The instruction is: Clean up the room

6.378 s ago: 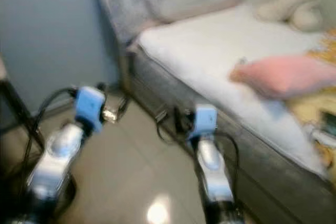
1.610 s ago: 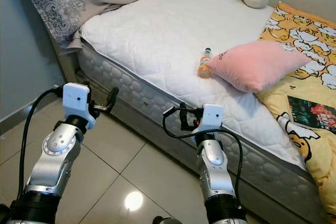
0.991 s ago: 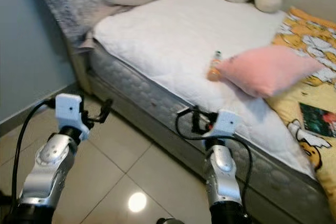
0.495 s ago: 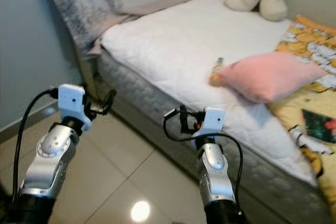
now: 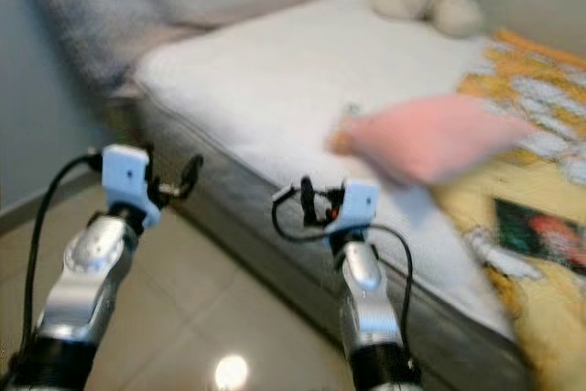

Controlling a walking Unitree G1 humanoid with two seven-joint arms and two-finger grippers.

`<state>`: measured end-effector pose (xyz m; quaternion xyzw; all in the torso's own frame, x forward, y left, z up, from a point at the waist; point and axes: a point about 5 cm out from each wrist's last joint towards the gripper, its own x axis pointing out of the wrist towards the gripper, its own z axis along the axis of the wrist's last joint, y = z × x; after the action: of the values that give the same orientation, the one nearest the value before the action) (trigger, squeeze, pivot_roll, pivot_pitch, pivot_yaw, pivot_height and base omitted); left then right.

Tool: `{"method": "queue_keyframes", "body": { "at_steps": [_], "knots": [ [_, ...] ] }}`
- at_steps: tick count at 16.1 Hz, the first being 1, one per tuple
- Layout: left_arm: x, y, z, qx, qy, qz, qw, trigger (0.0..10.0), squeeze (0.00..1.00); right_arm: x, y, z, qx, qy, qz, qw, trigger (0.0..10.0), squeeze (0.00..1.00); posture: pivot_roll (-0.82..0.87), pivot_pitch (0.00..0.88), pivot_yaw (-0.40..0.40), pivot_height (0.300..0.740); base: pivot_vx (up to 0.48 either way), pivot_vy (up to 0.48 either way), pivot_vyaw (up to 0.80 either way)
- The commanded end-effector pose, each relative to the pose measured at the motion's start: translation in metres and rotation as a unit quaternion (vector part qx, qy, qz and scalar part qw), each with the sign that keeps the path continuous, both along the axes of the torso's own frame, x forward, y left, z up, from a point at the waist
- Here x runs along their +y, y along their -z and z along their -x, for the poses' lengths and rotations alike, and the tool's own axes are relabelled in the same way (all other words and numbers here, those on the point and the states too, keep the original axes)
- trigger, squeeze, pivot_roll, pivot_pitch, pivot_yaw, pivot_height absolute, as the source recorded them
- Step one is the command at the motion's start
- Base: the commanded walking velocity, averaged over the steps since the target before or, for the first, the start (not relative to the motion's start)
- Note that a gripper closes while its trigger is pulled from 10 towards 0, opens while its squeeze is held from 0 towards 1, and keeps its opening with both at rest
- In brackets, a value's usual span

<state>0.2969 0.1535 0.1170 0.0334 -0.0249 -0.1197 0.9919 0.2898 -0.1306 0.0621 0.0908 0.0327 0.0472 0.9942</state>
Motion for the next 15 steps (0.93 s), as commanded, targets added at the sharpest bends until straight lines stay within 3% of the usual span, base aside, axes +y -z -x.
{"method": "queue_keyframes", "body": {
  "at_steps": [1,9,15],
  "knots": [
    [-0.0068,-0.0011,-0.0003,-0.003,0.017,-0.007,1.000,10.0,0.00,-0.0071,0.0008,0.0007,0.003,0.013,0.004,1.000,10.0,0.00,0.08,0.000,-0.056,0.740,0.000,0.000,-0.54],
    [-0.0023,0.0048,-0.0022,0.015,0.002,-0.002,1.000,10.0,0.00,-0.0150,0.0004,-0.0005,0.006,0.043,-0.016,0.999,10.0,0.00,0.08,0.000,-0.052,0.740,0.000,0.000,-0.54],
    [-0.0021,0.0079,-0.0014,0.019,-0.009,-0.007,1.000,10.0,0.00,-0.0147,0.0028,-0.0002,0.015,0.039,-0.003,0.999,10.0,0.00,0.08,0.000,-0.062,0.736,0.000,0.000,-0.52]
  ]
}}
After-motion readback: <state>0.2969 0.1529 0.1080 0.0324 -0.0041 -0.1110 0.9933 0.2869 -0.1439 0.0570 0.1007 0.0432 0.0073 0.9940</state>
